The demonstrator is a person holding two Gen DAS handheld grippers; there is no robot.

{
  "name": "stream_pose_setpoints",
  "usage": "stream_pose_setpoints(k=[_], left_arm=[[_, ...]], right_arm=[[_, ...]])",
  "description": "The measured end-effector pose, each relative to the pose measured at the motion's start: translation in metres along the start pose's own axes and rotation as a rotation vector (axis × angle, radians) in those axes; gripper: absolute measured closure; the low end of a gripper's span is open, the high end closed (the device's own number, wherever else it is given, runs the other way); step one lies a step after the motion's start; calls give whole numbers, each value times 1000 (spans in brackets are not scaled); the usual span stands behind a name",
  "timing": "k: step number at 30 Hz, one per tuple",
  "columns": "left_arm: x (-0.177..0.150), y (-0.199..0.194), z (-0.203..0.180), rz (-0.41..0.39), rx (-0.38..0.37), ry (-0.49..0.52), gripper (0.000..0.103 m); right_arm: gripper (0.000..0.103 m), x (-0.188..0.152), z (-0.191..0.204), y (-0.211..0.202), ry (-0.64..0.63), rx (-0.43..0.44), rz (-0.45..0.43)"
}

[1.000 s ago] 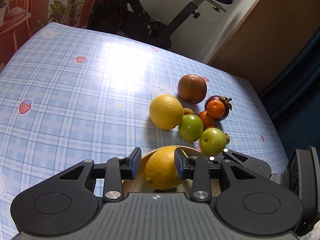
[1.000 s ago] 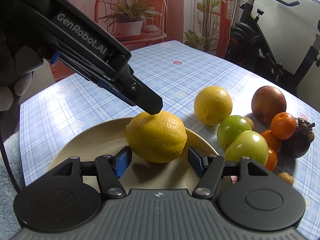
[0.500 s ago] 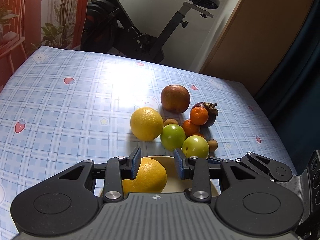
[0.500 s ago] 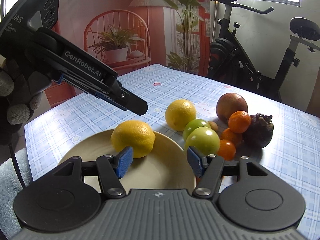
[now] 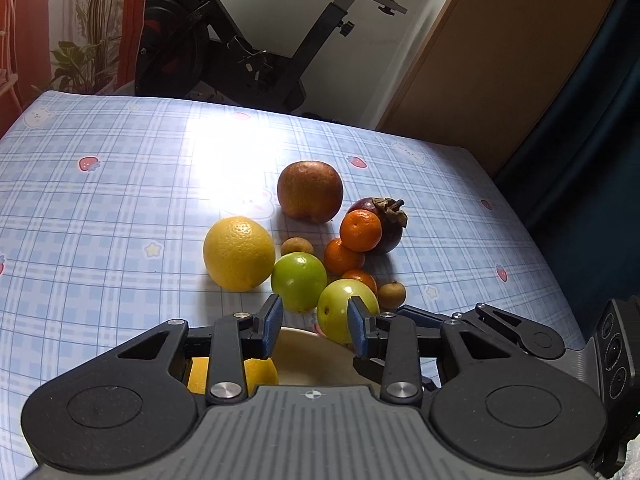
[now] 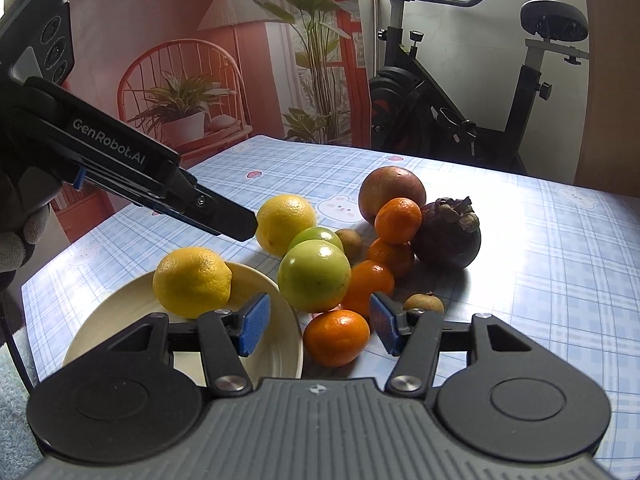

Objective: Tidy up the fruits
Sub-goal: 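Lower the lemon onto the plate and open the left tool, then close the left tool on a green apple in the pile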

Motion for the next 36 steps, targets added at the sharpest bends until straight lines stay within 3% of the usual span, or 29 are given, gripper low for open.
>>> stream_pose_setpoints(k=[9, 20, 23, 24, 36], left_arm=[[11, 35, -7, 79, -42, -57, 66], [13, 48, -9, 118, -49, -29, 67], [13, 48, -9, 122, -53, -19, 67], [13, 47, -8, 123, -55, -19, 67], [10, 21, -12, 108, -68, 4, 68]], right_arm=[[49, 6, -6, 16, 38, 39, 25], [49, 9, -7, 20, 69, 57, 21], [50, 11, -2, 21, 40, 40, 24], [55, 12, -2, 21, 34, 44, 24], [55, 17, 11, 7, -11, 41, 11]])
Point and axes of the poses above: each gripper's, at about its wrist camera, not at the fingertips, and y roughly the way its jaws point, z to its left, x to its top, the point moved 1 cm from there along y, roughly the way its jaws point, and after that the axes turned 2 degrees about -x, right-handed, at the moved point
